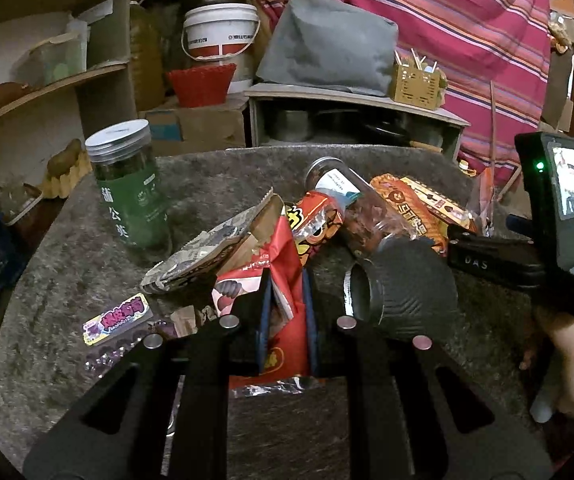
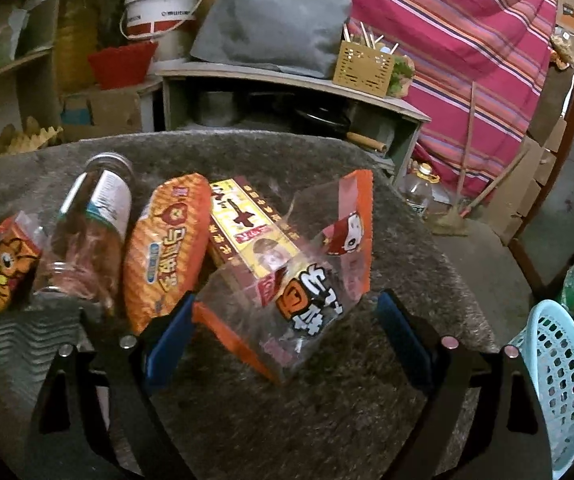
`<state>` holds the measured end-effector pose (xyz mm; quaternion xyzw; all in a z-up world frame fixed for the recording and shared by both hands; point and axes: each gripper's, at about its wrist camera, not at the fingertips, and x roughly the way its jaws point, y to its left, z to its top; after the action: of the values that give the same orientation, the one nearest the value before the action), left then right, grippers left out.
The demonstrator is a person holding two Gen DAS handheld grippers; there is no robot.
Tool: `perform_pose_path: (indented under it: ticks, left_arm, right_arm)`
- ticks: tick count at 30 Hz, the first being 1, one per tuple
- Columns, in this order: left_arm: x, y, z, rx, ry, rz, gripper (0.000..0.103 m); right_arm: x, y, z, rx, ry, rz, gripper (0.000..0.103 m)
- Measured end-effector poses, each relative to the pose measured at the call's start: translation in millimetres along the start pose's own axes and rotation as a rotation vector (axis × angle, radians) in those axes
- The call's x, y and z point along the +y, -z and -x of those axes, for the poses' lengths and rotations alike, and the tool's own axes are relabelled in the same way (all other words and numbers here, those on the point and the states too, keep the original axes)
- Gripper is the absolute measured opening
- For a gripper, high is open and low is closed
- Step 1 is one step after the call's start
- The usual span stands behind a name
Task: Collect trash
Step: 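Grasp the red snack wrapper with the left tool while the right grasps a clear wrapper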
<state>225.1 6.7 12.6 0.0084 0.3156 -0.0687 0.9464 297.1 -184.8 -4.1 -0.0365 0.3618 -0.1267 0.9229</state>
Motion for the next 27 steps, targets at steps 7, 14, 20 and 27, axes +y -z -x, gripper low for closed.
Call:
perform_pose_path:
  ticks: [7,14,20,27]
  left_arm:
    - [0,1,-2,0.003,-0.004,-0.006,0.013]
    - [-2,3,-5,0.005,-0.01,-0.022,0.013]
    - [-8,5,-4,0.006,-0.02,-0.034,0.013]
    - [-15,6,-2,-0.001,-0.026,-0.053,0.013]
  right_arm:
    - [-5,2,-1,0.017,-0.045,0.021,0.041]
    - [-23,7,0,0.034,-0.096,0.032,0.027]
    - [-43,13,16,0.01,-0.144,0.027,0.025]
    - [-67,25,44,-0.036,-0.172,0.05,0.025]
